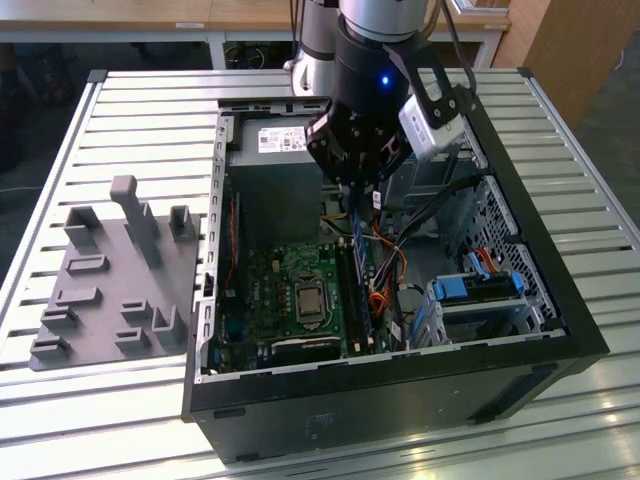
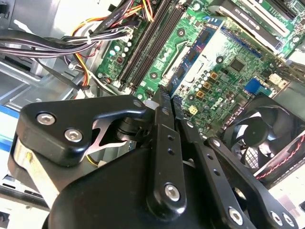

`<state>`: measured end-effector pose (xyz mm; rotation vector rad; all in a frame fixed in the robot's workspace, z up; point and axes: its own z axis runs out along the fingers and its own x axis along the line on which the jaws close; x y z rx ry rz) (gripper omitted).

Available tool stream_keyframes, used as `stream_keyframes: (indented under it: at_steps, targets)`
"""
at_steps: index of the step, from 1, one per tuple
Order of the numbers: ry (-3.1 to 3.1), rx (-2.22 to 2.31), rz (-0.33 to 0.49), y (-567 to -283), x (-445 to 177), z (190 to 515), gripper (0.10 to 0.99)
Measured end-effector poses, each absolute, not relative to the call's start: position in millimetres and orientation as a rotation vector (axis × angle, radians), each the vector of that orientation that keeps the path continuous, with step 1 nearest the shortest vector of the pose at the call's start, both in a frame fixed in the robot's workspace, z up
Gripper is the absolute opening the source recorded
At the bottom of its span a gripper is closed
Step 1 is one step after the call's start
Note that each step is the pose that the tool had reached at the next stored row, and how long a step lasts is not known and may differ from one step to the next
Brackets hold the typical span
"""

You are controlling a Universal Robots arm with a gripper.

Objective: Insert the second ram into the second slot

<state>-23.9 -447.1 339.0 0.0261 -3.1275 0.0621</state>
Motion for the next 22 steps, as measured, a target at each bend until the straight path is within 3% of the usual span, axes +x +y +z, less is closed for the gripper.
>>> stream_keyframes:
  at_steps: [22]
  targets:
    - [-3.126, 0.026, 0.062, -447.1, -23.9, 332.7, 0.141]
